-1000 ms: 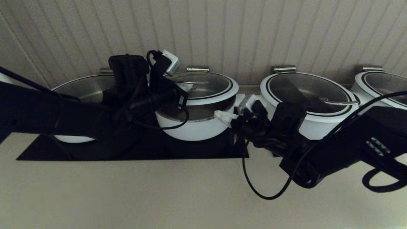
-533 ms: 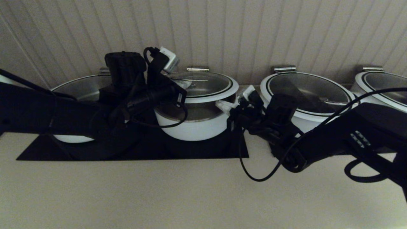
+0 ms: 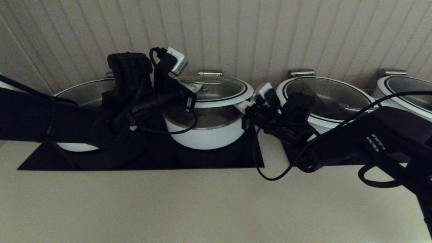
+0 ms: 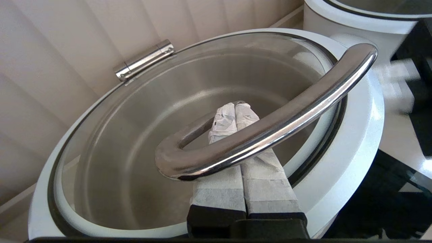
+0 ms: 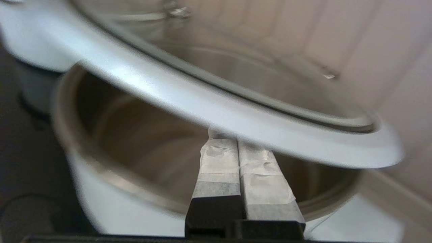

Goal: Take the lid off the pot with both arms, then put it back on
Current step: Hold the pot lid with the right arm

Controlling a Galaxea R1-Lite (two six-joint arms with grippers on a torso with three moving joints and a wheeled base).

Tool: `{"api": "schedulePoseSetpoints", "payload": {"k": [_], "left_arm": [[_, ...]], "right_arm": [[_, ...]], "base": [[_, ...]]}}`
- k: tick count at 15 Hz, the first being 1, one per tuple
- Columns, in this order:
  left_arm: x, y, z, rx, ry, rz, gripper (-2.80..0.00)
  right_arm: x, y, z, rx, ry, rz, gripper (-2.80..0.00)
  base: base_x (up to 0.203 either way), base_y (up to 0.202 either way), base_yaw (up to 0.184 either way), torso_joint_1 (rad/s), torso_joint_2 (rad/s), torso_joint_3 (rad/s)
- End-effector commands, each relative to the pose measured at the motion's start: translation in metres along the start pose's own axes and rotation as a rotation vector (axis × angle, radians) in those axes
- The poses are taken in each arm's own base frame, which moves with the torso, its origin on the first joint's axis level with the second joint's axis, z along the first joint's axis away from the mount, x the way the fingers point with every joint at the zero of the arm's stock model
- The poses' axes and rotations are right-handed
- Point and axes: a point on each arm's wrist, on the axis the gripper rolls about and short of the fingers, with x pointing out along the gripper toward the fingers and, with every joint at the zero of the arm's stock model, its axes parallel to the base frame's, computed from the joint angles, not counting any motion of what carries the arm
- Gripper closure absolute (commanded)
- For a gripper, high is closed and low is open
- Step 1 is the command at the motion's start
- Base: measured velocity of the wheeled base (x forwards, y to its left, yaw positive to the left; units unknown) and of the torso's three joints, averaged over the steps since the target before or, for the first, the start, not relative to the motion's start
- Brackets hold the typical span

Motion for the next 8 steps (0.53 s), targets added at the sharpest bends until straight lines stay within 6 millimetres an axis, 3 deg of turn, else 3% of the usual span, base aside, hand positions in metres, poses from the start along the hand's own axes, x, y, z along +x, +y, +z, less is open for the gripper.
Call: {"api": "schedulePoseSetpoints", "payload": {"k": [1,8], "left_arm": [[-0.002,0.0,0.002,0.003,-0.006,0.0,0.0],[-0.013,-0.002,0.001,0.001,0.012,-0.004,0.0]], "right_arm": [[0.006,-0.008,0.006,-0.015,-0.027,-0.013,0.0],[0.005,-0.014,0.007,-0.021,-0.03,-0.026,0.0]], "base": [[0.0,0.0,0.0,0.0,0.0,0.0],[0.0,0.0,0.0,0.0,0.0,0.0]]}}
